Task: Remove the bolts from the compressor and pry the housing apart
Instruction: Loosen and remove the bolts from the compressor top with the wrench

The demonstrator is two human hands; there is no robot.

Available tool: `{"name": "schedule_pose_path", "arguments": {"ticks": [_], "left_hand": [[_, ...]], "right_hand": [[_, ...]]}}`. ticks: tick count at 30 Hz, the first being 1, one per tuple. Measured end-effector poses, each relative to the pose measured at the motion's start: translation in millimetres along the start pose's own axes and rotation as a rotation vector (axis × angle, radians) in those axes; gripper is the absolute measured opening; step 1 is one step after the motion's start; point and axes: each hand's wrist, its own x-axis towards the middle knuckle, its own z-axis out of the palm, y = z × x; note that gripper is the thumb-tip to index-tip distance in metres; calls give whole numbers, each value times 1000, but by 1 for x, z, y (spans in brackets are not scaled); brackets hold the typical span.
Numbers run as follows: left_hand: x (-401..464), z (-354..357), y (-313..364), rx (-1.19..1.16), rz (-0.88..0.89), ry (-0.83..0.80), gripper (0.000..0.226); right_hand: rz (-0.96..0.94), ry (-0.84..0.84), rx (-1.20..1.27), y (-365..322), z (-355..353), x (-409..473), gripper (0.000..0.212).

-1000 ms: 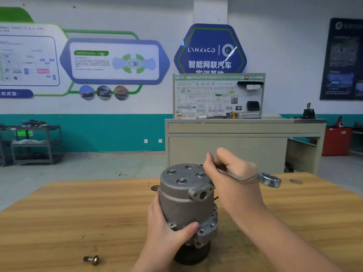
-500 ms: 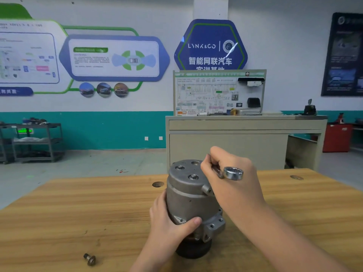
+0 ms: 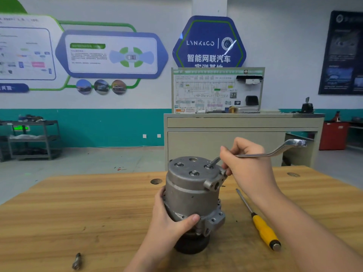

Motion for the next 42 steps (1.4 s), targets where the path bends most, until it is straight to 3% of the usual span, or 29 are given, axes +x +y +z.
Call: {"name": "schedule_pose_path", "arguments": {"ticks": [4,8,10,13,16,19,21,24,28,31,33,35,38,42], "left_hand": [[-1,0,-1,32,12,20,120],[1,0,-3,65,21,33,109],[1,0,-3,83,26,47,101],[3,2,-6,114,18,69,114],[4,3,-7,119,15,80,117],[3,2,-9,107,28,58,113],[1,0,-9,71,25,41,110],[0,-2,-4,0,12,-6,105],[1,-7,-1,-60,-8,-41,95],[1,-9,-2,-85,-24,-65,98],[2,-10,-3,-89,-19,-60,104],[3,-11,-5,-70,-10,-58,107],[4,-11,-5,-58,-2,-61,105],[4,-6,-7,-62,17,-20,102]], "right_hand": [[-54,15,-69,-2,7,-7,37],[-277,12,-341,-11,21,-21,42],[-348,-64,-531,-17,29,-26,30],[-356,-61,-734,-23,39,-23,16],[-332,-57,-760,-24,41,-24,16],[-427,-140,-696,-14,32,-29,16],[-431,-173,-534,-5,20,-26,34],[-156,-216,-67,7,-3,-9,38],[391,-369,540,23,-20,28,31],[717,-498,695,33,-14,44,17],[771,-496,746,38,-4,51,19],[723,-387,799,36,3,56,26],[494,-101,775,27,4,50,35],[94,91,266,19,5,19,45]]}}
